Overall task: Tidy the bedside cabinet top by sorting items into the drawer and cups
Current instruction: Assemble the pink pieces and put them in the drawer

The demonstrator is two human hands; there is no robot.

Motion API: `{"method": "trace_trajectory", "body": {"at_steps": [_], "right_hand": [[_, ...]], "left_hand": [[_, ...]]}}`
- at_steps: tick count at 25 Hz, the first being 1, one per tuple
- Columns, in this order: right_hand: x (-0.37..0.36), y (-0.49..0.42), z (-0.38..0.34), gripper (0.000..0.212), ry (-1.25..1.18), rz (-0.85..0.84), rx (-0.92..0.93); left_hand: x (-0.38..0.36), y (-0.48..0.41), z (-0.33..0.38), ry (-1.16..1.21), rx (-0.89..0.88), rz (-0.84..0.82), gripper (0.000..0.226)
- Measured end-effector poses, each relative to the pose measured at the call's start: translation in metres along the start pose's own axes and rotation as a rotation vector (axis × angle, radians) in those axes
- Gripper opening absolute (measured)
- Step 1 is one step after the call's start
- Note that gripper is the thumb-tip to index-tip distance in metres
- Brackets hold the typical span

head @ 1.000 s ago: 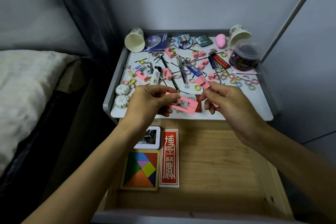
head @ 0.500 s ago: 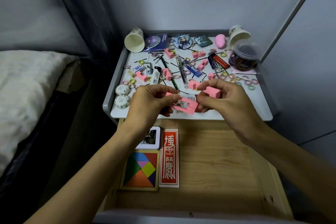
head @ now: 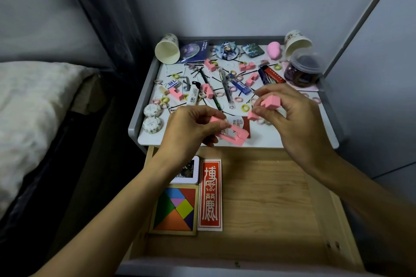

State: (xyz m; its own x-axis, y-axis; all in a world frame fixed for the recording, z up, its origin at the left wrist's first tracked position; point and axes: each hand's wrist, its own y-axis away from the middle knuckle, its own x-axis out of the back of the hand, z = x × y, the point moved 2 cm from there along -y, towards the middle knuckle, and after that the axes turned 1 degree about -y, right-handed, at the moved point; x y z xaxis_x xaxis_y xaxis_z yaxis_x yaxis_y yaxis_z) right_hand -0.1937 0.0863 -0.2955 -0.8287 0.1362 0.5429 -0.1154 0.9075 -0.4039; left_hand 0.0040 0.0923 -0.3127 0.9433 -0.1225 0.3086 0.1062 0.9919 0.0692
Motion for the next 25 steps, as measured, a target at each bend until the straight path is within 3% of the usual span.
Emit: {"method": "trace_trajectory", "body": {"at_steps": [3, 5, 11, 18, 25], "right_hand": [[-0.001, 0.002, 0.001, 0.021, 0.03, -0.044, -0.006], [-0.003, 0.004, -0.003, 0.025, 0.167, -0.057, 0.092], [-0.022, 0.01, -0.002, 0.047, 0.243, -0.383, 0.021], [-0.026, 0.012, -0.002, 0.042, 0.091, -0.33, -0.021], [-0.026, 0.014, -0.002, 0.04, 0.168, -0.322, 0.023]], "left_hand": [[-0.003, 0.002, 0.0, 0.021, 0.024, -0.034, 0.006], [-0.005, 0.002, 0.0, 0.056, 0.038, -0.048, 0.01], [-0.011, 0.003, -0.001, 0.217, 0.124, -0.081, 0.015], [-0.011, 0.002, -0.006, 0.332, 0.2, -0.074, 0.016], [-0.012, 0.004, -0.006, 0.3, 0.19, -0.077, 0.015]]}}
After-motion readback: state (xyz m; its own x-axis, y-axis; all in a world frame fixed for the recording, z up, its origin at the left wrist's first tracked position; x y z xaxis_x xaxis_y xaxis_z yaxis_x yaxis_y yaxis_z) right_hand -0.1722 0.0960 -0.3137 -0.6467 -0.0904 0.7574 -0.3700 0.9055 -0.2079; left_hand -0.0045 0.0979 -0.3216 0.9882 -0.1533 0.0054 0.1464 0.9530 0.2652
